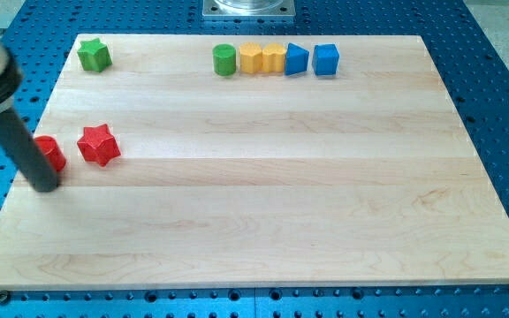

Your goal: Place the red blocks towards the left center of the board

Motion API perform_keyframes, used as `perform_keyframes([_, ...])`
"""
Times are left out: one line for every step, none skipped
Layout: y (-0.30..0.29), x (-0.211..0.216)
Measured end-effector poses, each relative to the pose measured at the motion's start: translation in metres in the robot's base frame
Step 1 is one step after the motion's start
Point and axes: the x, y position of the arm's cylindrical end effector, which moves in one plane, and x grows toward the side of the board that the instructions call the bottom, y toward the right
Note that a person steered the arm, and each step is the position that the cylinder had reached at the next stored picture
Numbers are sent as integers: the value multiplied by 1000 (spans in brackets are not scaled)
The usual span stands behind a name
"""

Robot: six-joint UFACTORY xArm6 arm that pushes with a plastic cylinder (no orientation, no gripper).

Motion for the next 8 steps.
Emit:
perform_keyframes([9,15])
perform_keyframes([60,30])
perform_keyframes([105,-1])
perform_keyframes([118,-56])
perform_keyframes([107,-75])
perform_keyframes([85,-73])
perform_keyframes([69,-68])
perform_keyframes([53,-55])
